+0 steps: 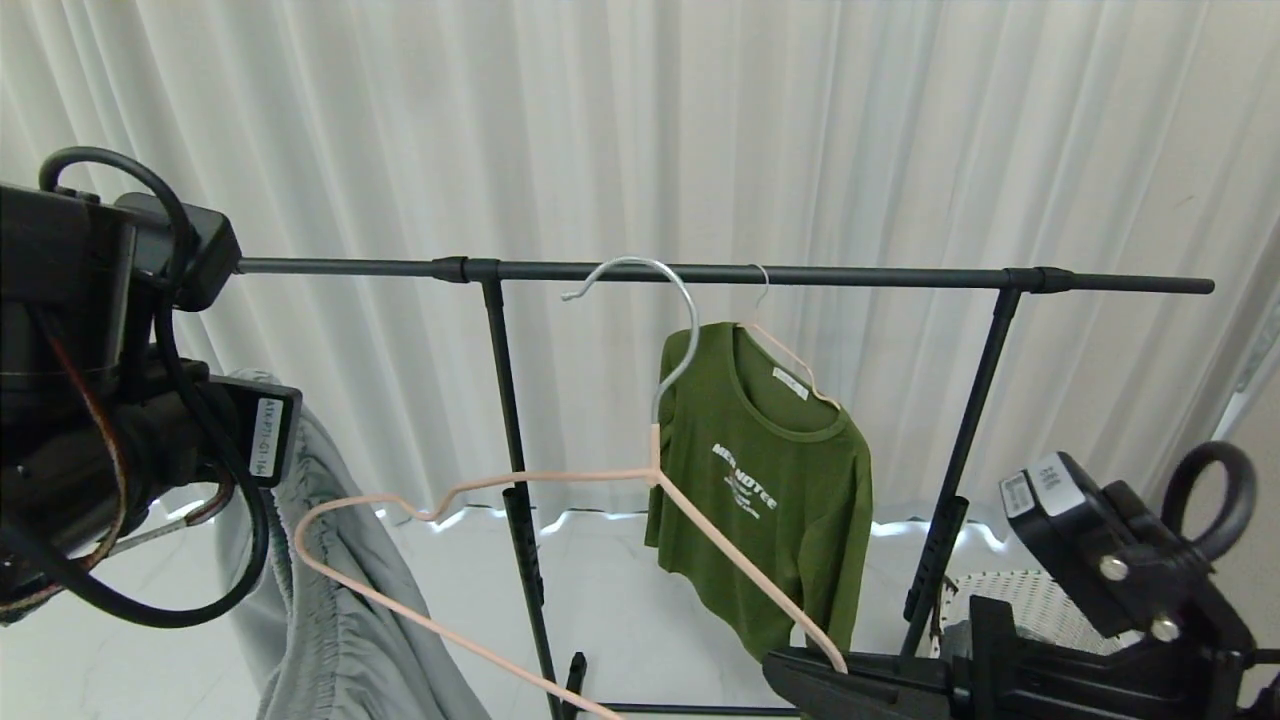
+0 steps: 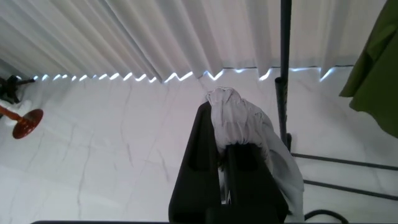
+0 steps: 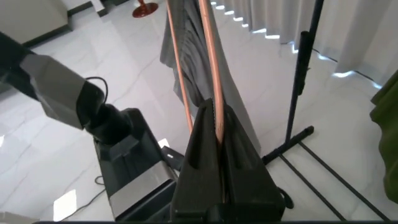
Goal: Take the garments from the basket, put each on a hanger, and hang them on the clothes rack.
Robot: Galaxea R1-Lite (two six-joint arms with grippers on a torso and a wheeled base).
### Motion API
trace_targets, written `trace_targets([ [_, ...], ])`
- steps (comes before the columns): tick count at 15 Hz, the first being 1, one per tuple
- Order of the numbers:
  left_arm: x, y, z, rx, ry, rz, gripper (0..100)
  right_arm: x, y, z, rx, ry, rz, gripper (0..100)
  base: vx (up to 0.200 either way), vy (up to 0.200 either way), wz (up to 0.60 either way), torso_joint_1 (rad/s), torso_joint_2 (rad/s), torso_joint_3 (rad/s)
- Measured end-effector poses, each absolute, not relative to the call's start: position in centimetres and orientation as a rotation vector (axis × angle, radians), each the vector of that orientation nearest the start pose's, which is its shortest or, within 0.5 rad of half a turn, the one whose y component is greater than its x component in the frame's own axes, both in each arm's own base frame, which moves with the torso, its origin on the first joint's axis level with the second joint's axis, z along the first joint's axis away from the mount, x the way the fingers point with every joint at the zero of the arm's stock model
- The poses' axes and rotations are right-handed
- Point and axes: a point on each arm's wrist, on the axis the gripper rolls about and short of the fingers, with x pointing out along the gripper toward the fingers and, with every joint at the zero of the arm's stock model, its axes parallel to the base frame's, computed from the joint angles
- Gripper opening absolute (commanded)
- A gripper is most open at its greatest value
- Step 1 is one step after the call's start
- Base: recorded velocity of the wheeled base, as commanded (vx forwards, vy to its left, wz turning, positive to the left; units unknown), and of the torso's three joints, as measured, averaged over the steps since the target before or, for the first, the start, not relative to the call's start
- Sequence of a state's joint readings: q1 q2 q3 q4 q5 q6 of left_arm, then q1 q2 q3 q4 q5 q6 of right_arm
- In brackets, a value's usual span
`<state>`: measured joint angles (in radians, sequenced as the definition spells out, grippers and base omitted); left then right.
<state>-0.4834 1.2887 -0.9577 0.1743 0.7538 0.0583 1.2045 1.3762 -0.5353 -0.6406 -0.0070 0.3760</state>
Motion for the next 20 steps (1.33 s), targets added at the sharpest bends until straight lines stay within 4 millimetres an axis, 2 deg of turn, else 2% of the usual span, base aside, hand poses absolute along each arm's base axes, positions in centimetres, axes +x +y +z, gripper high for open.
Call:
trace_targets([
  [5, 17.3, -8.8, 25.4, 0.339, 0.415, 0.197, 0, 9.0, 21.2, 19.6, 0.213, 0.392, 1.104, 0, 0.0, 0.0, 0.0, 0.0, 0.0, 0.0],
  [8, 17.3, -8.9, 25.0, 0.362, 0.442, 0.193, 0, 10.2, 21.7, 20.2, 0.225, 0.351, 1.009, 0, 0.0, 0.0, 0.0, 0.0, 0.0, 0.0],
  [16, 19.7, -9.5, 23.5, 0.427, 0.546, 0.223, 0, 10.4, 22.5, 19.6, 0.183, 0.338, 0.945, 0, 0.0, 0.0, 0.0, 0.0, 0.0, 0.0],
  [20, 20.7, -10.2, 23.3, 0.355, 0.545, 0.237, 0, 11.3, 22.7, 19.2, 0.165, 0.325, 0.915, 0, 0.0, 0.0, 0.0, 0.0, 0.0, 0.0],
])
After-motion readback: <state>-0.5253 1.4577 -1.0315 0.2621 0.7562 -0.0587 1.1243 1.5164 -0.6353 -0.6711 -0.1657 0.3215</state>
